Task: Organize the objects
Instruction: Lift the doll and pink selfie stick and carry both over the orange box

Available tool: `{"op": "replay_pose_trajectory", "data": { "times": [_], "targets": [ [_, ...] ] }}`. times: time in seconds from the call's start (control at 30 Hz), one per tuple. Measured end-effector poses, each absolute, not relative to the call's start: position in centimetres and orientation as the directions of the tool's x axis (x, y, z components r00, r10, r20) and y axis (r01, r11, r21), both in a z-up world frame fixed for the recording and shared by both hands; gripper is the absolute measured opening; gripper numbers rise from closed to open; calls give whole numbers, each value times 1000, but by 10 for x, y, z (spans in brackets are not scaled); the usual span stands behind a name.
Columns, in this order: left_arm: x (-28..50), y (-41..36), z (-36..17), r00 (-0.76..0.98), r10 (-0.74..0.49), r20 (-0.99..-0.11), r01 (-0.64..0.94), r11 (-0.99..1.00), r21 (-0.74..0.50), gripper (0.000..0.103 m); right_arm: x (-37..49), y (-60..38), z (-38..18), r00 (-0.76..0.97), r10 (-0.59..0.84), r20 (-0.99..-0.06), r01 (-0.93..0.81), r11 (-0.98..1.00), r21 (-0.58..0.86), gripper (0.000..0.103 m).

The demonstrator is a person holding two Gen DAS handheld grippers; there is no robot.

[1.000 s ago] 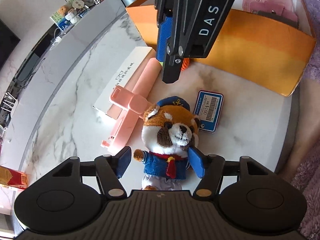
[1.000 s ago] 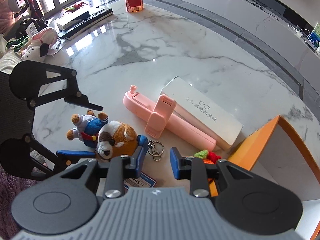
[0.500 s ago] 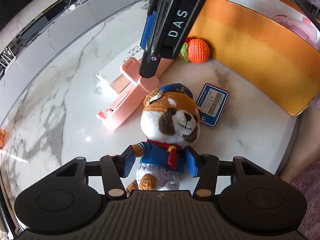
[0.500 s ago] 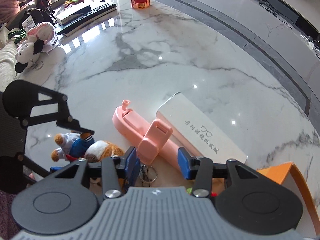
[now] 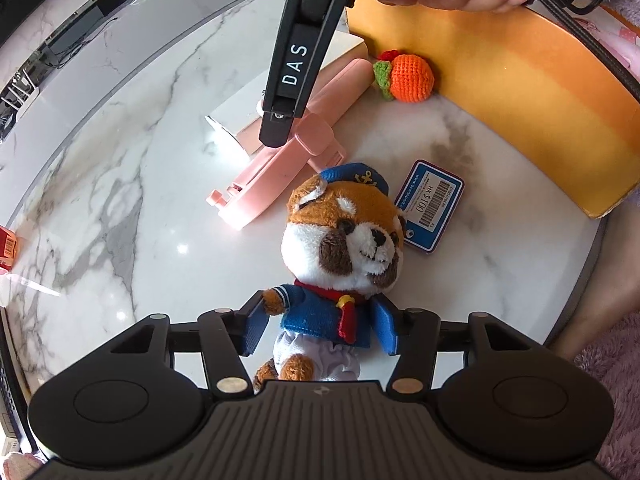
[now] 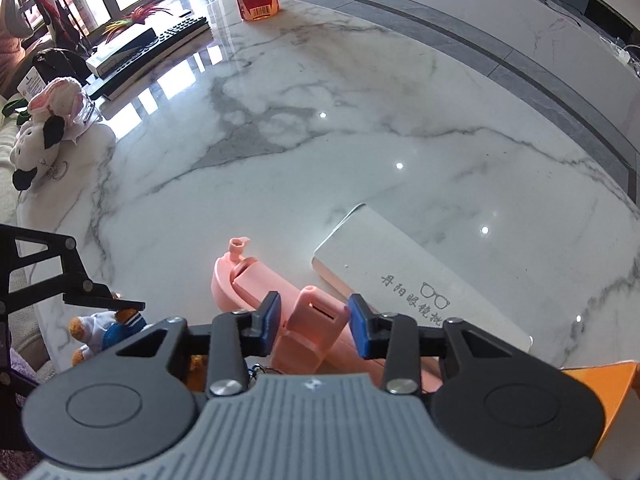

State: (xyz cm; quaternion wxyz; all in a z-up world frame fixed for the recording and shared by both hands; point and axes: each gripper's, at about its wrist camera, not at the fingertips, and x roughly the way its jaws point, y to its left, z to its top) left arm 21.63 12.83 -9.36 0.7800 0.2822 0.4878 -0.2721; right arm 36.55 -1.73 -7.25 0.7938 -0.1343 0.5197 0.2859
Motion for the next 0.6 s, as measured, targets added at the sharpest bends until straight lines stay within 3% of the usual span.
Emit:
{"op": "replay_pose_trajectory", "data": {
  "times": [0.27,0.6],
  "targets": [
    [213,125,-94,387,-140,-911,678,713,179,64,349,-21,-71,310,345,-886,-573,812,116,32],
    [193,145,-74,404,-156,-901,588,799,125,50,321,-16,-51,347,390,-853,-599,792,118,27]
  ]
}}
